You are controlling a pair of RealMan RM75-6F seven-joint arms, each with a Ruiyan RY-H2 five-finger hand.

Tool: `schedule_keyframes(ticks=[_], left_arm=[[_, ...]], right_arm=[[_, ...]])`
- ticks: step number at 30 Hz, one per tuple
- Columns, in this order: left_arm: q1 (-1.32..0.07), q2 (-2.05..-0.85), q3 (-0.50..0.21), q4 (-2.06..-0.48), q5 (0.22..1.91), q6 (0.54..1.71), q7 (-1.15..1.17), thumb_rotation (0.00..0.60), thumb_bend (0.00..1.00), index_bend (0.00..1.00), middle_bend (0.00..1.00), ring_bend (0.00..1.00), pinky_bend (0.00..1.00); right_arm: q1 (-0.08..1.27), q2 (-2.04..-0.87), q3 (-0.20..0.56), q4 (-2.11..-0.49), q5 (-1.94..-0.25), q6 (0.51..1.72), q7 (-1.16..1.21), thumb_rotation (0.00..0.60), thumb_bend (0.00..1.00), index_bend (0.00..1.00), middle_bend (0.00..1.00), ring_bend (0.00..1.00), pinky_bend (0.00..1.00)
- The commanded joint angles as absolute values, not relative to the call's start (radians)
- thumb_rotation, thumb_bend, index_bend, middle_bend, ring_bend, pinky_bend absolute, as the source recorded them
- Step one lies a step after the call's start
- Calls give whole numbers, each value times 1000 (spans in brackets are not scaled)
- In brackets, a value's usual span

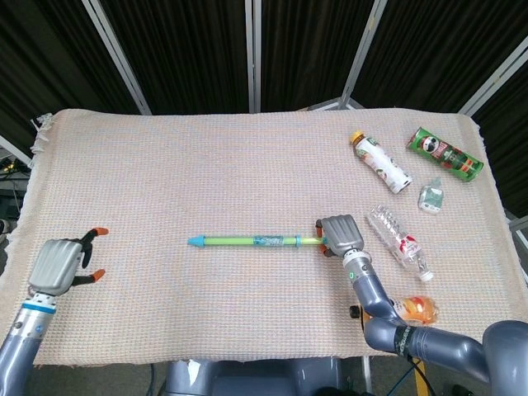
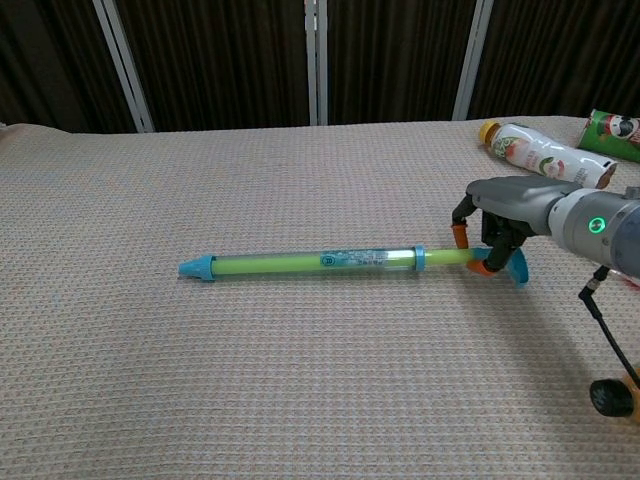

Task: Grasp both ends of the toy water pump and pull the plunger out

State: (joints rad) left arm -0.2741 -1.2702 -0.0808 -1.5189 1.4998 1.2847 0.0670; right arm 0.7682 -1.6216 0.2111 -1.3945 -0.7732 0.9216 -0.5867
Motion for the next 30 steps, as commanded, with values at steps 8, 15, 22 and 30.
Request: schedule_keyframes(ticks=[8,15,22,30], left_arm=[[-506,-1454,-162,-1494,1416,999,92,600,30,429,905,838,1000],[-587,-1562,-199,-1418,1338,926,138,600,49,381,905,838,1000],[-649,-1619,-231,-1374,1223,857,194,600,148,378,905,838,1000],[-692,-1648,-224,-1342,1124,809,248,600,213,378,905,838,1000]], right_arm=[[801,-1593,223,-1509,-639,973,-671,600,449,670,1000,1000,1000],[819,-1592,220,-1535,-606,1000,-697,600,462,671,1000,1000,1000],[828,-1588,216,-1553,-586,1020,-705,600,464,673,1000,1000,1000],[837,-1583,207,-1550,-574,1020,-700,600,471,673,1000,1000,1000]])
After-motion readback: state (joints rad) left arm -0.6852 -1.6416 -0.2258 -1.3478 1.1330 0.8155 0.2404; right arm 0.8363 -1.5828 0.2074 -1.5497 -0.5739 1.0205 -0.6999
